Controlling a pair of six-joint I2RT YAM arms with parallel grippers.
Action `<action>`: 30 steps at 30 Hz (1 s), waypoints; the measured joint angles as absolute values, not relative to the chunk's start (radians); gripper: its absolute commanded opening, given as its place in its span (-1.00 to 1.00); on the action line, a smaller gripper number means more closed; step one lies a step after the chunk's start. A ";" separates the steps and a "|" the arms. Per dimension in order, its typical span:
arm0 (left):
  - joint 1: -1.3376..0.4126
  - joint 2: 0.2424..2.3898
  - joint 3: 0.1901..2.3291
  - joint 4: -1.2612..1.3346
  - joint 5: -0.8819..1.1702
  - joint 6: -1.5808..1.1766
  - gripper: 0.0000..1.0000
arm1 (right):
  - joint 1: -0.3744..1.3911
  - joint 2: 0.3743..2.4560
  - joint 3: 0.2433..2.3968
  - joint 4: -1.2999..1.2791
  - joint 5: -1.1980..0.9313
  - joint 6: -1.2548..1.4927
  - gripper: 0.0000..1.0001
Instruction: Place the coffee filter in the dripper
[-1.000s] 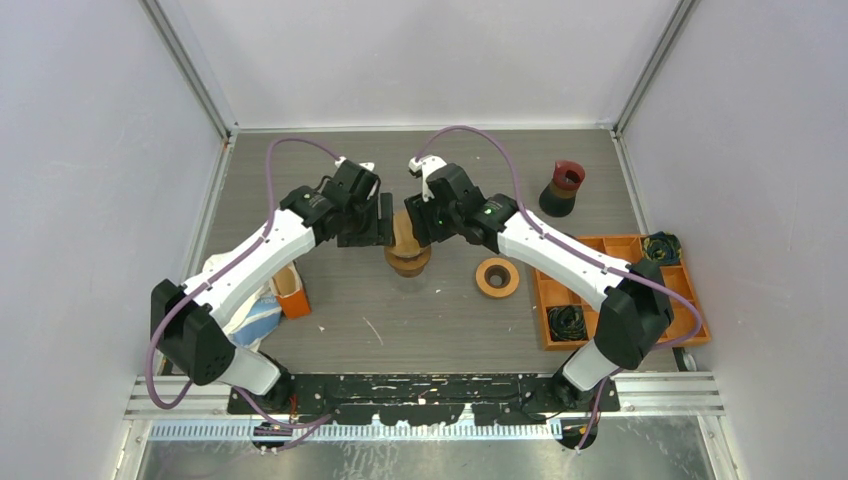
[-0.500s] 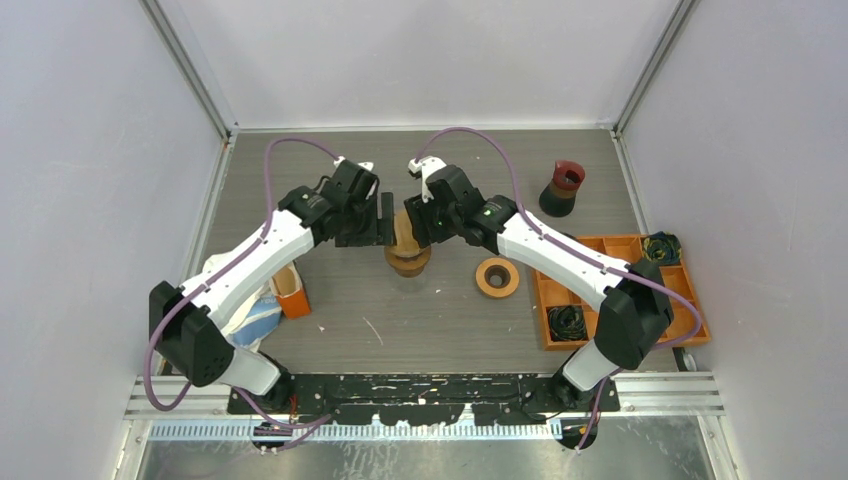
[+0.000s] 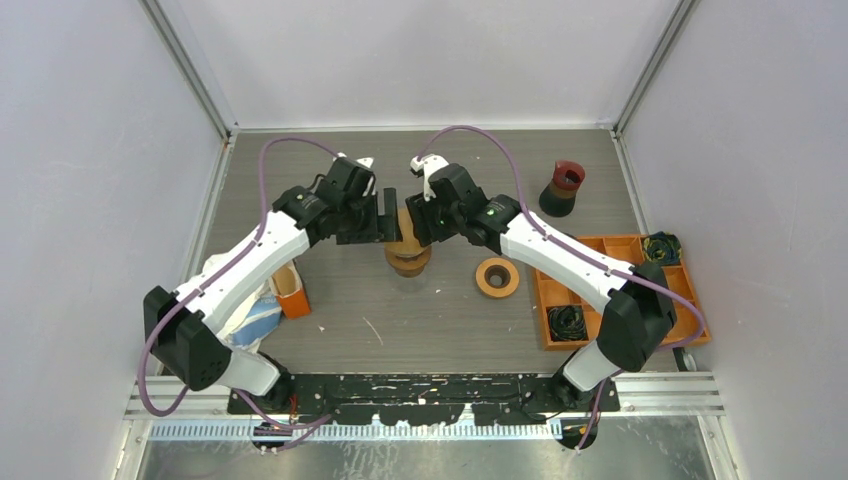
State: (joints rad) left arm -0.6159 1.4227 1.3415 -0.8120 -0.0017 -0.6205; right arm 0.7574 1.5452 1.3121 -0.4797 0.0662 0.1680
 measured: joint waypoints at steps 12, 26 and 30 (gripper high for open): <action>-0.595 1.469 1.356 -0.804 -0.034 -0.619 0.57 | 0.757 1.545 1.312 -0.480 0.062 0.168 0.24; -0.594 1.481 1.351 -0.806 -0.056 -0.618 0.56 | 0.757 1.545 1.312 -0.480 0.055 0.168 0.27; -0.594 1.481 1.348 -0.808 -0.056 -0.617 0.56 | 0.757 1.536 1.312 -0.480 0.033 0.168 0.37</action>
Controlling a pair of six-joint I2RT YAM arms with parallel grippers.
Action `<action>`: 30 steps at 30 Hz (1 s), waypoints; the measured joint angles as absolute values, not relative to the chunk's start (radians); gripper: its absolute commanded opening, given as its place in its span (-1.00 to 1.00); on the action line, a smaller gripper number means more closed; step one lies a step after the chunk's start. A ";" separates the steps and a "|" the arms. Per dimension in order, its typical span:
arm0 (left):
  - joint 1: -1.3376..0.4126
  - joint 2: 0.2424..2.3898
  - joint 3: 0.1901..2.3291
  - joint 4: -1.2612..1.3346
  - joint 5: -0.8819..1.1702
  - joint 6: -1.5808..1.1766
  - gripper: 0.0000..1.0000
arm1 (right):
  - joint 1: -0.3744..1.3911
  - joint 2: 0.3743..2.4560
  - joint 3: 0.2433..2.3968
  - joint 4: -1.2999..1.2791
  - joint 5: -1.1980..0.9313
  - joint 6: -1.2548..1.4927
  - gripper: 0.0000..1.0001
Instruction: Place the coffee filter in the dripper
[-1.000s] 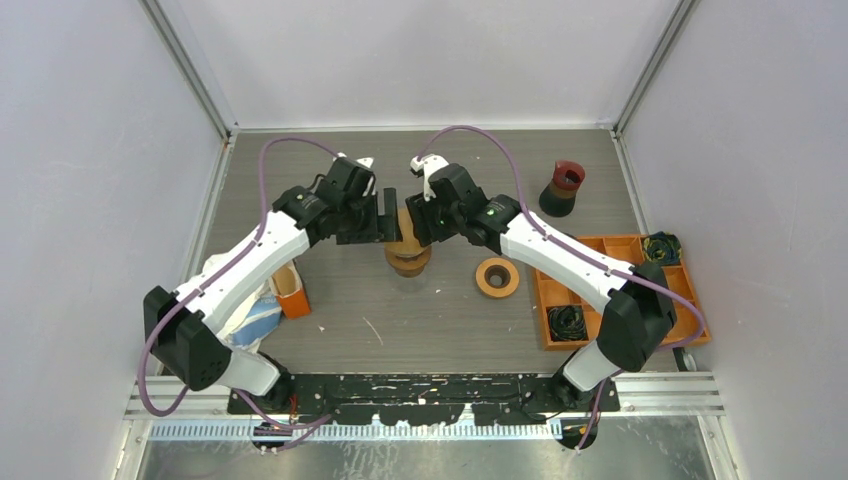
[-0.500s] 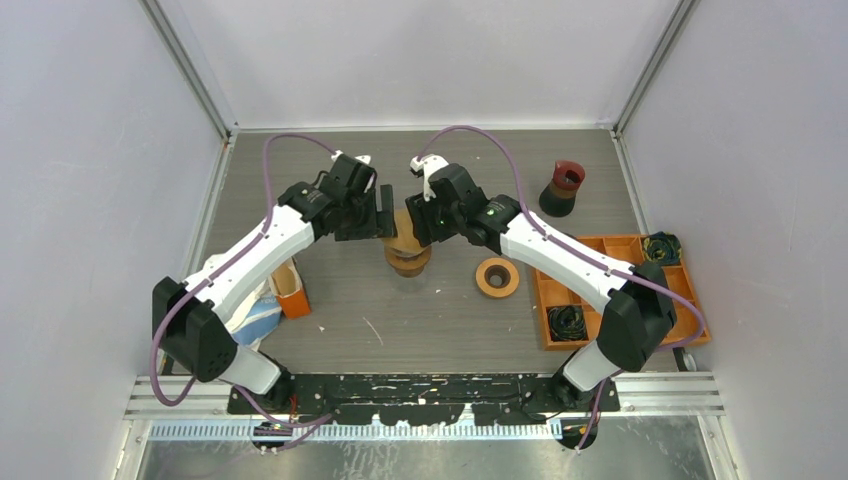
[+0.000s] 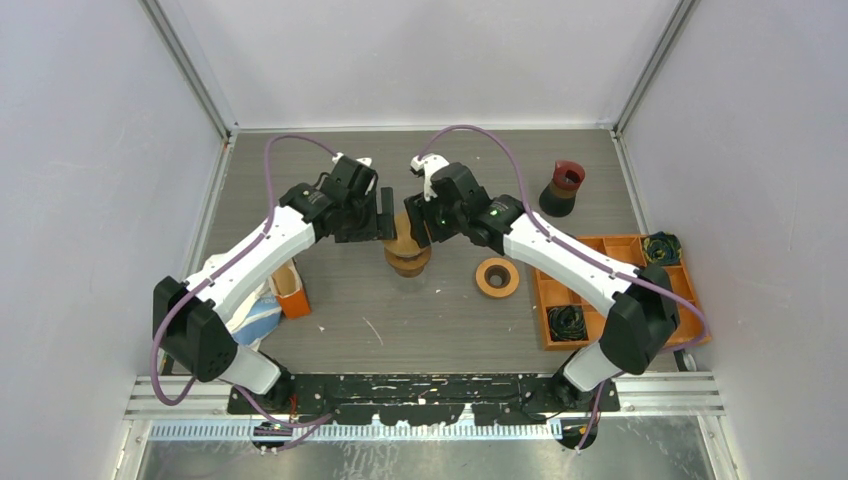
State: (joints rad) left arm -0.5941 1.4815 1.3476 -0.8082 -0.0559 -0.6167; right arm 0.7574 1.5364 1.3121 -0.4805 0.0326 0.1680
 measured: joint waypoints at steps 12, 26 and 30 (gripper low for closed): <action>-0.594 1.481 1.344 -0.809 -0.051 -0.616 0.56 | 0.757 1.490 1.315 -0.521 -0.046 0.155 0.63; -0.594 1.482 1.338 -0.807 -0.041 -0.616 0.57 | 0.757 1.490 1.316 -0.568 -0.103 0.118 0.78; -0.594 1.482 1.336 -0.807 -0.037 -0.616 0.57 | 0.757 1.490 1.317 -0.569 -0.097 0.118 0.83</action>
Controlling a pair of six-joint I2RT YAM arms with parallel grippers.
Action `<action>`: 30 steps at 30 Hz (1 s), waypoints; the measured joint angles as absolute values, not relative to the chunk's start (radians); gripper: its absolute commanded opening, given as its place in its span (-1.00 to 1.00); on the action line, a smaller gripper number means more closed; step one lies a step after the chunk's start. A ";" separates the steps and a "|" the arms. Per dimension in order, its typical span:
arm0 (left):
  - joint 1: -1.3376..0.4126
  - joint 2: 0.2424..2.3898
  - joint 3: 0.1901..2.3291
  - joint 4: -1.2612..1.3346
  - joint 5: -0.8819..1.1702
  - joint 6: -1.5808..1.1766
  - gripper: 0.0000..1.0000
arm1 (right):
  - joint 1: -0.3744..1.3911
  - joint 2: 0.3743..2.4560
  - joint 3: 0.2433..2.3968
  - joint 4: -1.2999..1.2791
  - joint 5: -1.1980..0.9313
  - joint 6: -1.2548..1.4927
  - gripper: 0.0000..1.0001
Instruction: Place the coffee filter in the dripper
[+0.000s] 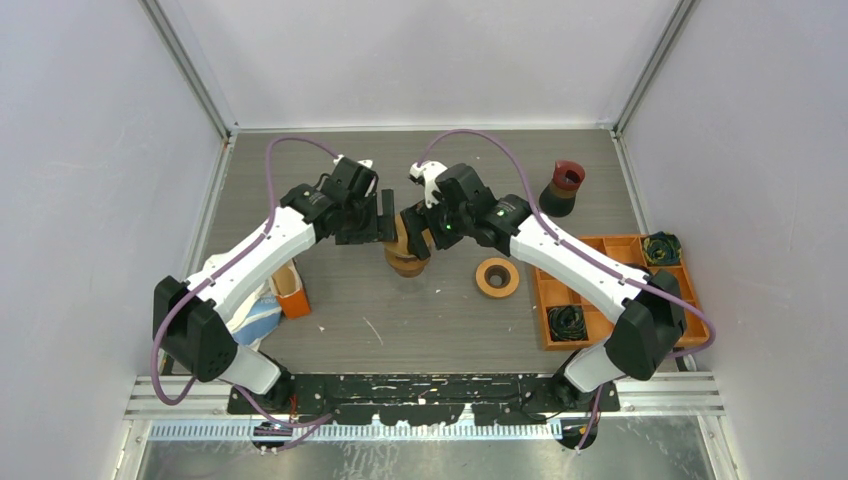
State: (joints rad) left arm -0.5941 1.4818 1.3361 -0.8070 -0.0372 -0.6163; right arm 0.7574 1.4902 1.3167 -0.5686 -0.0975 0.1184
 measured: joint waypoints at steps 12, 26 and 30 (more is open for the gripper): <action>-0.594 1.478 1.335 -0.808 -0.032 -0.616 0.60 | 0.757 1.423 1.308 -0.520 -0.014 0.142 0.91; -0.594 1.451 1.335 -0.808 -0.030 -0.616 0.69 | 0.757 1.398 1.286 -0.481 0.018 0.161 0.91; -0.594 1.445 1.335 -0.809 -0.025 -0.616 0.72 | 0.757 1.398 1.286 -0.479 0.019 0.161 0.92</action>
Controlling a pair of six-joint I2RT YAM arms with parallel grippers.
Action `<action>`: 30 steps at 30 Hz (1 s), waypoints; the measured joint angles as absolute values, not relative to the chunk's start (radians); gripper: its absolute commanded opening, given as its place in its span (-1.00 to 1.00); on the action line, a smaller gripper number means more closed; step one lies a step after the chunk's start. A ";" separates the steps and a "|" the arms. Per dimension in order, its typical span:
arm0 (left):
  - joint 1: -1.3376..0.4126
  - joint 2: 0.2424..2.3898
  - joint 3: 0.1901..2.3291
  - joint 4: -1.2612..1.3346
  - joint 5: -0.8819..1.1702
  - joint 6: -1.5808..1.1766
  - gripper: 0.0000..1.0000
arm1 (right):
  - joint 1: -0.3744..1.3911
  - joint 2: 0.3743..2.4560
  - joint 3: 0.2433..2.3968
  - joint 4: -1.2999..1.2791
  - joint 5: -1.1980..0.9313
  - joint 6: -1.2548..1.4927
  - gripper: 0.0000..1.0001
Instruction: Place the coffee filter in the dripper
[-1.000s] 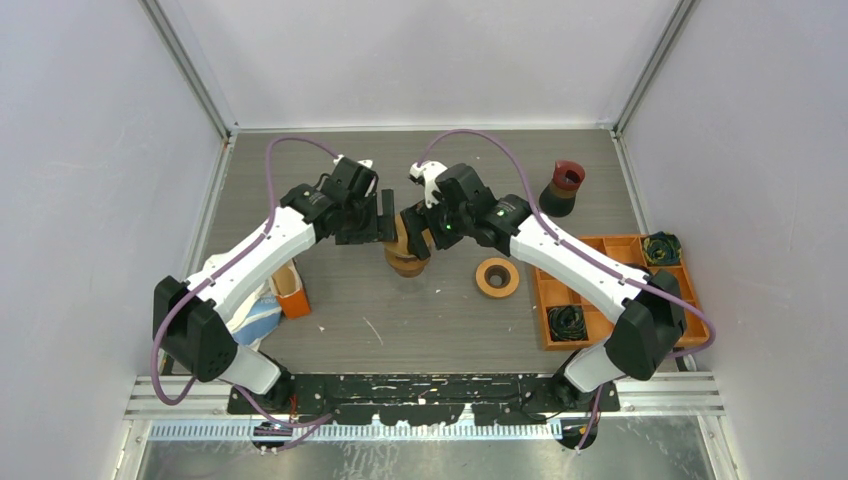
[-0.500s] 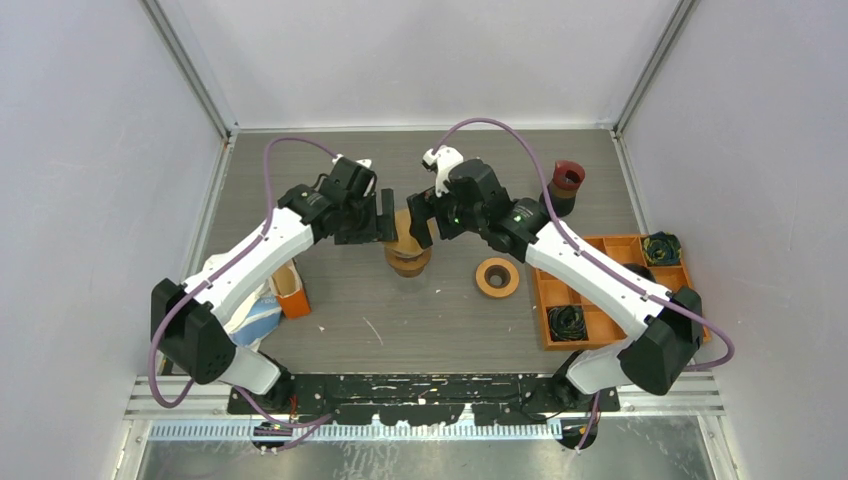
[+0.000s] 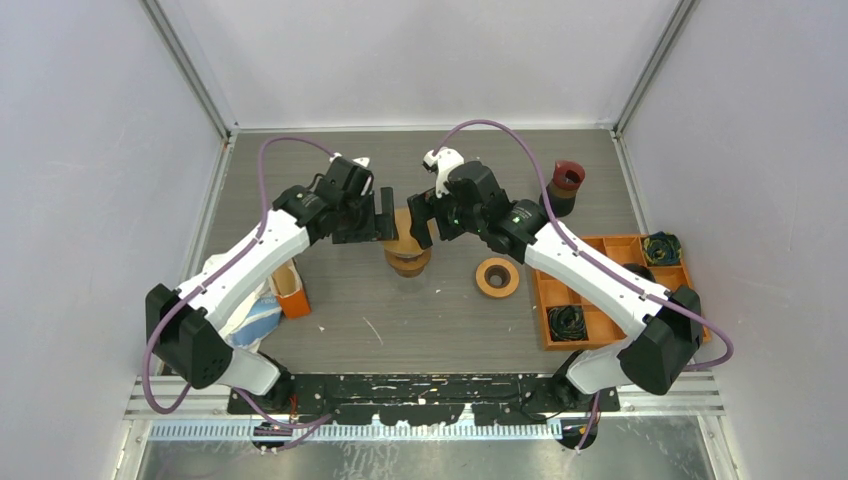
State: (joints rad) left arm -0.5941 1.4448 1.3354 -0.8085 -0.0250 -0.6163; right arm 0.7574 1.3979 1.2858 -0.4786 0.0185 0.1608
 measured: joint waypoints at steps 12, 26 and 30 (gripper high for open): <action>-0.586 1.391 1.336 -0.807 -0.006 -0.617 0.84 | 0.757 1.398 1.286 -0.479 0.025 0.161 0.92; -0.548 1.108 1.174 -0.720 0.025 -0.605 0.96 | 0.757 1.220 1.150 -0.382 0.025 0.160 0.90; -0.548 1.014 1.062 -0.653 0.024 -0.595 0.97 | 0.757 1.150 1.058 -0.315 0.025 0.160 0.88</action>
